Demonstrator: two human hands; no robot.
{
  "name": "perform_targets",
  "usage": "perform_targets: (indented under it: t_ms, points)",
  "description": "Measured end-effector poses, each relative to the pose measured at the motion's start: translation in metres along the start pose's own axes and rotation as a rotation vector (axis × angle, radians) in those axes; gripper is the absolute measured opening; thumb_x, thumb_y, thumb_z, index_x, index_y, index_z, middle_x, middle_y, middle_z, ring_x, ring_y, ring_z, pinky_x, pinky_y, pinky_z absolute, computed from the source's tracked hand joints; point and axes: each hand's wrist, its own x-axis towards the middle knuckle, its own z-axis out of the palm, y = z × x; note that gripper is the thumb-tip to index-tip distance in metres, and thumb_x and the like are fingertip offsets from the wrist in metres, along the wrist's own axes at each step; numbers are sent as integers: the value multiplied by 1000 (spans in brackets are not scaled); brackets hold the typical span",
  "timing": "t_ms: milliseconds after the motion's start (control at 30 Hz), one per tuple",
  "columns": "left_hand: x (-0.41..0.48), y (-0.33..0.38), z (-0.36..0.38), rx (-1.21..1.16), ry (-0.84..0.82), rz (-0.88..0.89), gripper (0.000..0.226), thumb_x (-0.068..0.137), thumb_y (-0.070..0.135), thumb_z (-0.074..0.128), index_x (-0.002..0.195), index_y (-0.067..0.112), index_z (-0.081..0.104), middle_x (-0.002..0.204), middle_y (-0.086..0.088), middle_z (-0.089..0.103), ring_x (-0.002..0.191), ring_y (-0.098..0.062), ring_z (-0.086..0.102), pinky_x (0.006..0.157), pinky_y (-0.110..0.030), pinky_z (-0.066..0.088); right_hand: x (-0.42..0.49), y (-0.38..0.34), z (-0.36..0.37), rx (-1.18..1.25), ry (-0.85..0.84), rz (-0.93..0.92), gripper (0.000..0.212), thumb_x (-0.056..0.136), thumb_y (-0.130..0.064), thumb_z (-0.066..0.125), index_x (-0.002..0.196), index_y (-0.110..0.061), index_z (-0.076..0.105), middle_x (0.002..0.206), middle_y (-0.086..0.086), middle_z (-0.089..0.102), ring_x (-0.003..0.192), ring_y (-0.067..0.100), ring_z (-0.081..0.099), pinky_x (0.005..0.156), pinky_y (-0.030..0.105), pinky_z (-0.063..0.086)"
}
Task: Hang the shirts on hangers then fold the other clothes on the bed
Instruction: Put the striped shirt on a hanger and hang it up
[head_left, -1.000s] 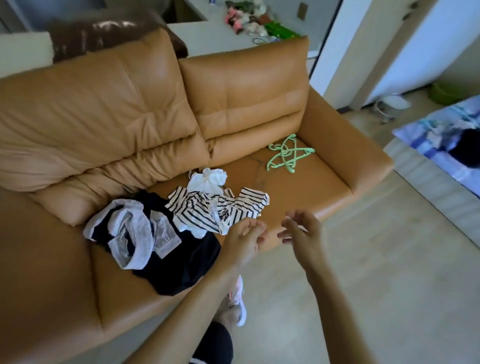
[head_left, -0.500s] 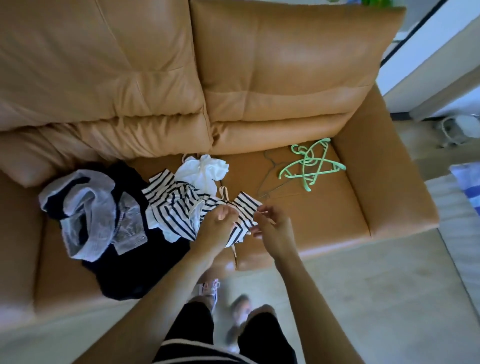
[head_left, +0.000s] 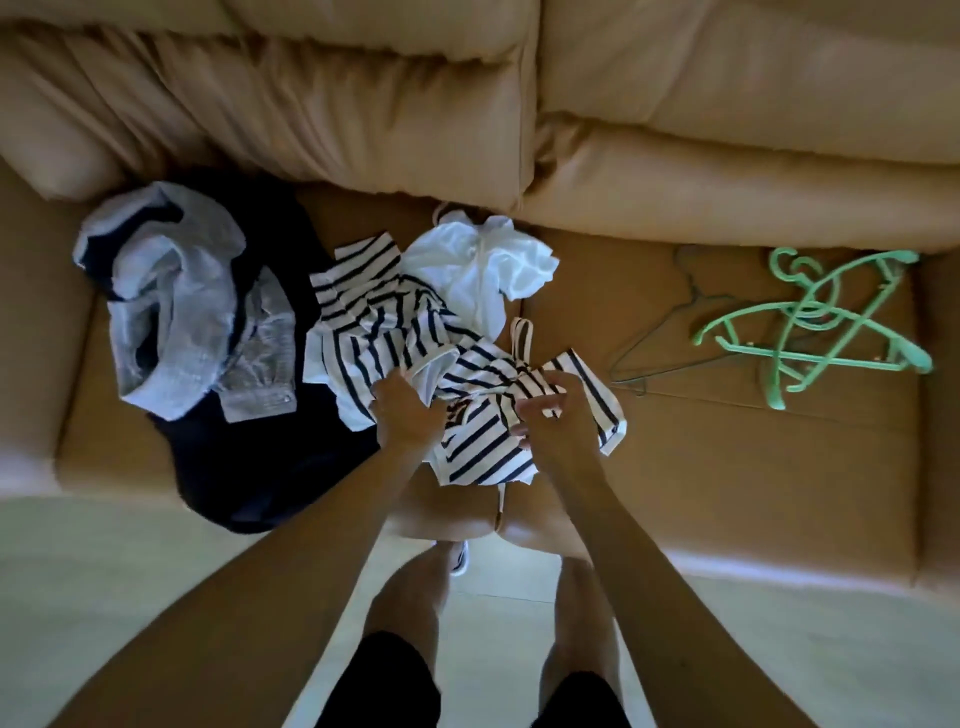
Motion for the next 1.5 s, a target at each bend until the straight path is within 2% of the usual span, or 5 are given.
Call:
perform_targets:
  t_ms: [400, 567, 1133, 1233, 1500]
  points:
    - [3, 6, 2, -283, 3, -39, 37, 99, 13, 50, 65, 25, 40, 71, 7, 39, 82, -22, 41, 70, -30, 32, 13, -4, -43, -24, -55, 19, 39, 95, -7, 64, 125, -24, 43, 90, 0, 63, 68, 21, 66, 74, 43, 54]
    - [-56, 49, -72, -712, -106, 7, 33, 98, 15, 51, 118, -11, 56, 95, -19, 59, 83, -31, 61, 73, -37, 53, -16, -63, -37, -48, -224, -40, 27, 94, -9, 67, 115, -19, 54, 88, 4, 62, 74, 26, 62, 64, 35, 51]
    - [-260, 208, -276, -1093, 141, 683, 20, 91, 17, 63, 89, -3, 63, 99, -30, 64, 94, -39, 67, 81, -45, 60, -156, -289, -71, -211, -561, -637, 70, 84, -37, 77, 144, -18, 47, 126, -13, 67, 120, 4, 62, 94, 20, 51]
    - [-273, 220, -296, -1034, 133, 725, 19, 90, 17, 70, 81, 1, 62, 91, -20, 62, 83, -23, 65, 77, -40, 57, -168, -312, -78, -222, -469, -697, 24, 95, -4, 56, 112, -16, 68, 90, -15, 68, 86, -2, 66, 81, 19, 48]
    - [-292, 256, -382, -781, -14, 984, 43, 82, 23, 69, 123, 26, 58, 132, 7, 58, 124, -10, 54, 99, -30, 47, -231, -438, -117, -175, -528, -770, 33, 94, -4, 53, 63, -15, 50, 49, -13, 53, 43, -7, 49, 47, 9, 37]
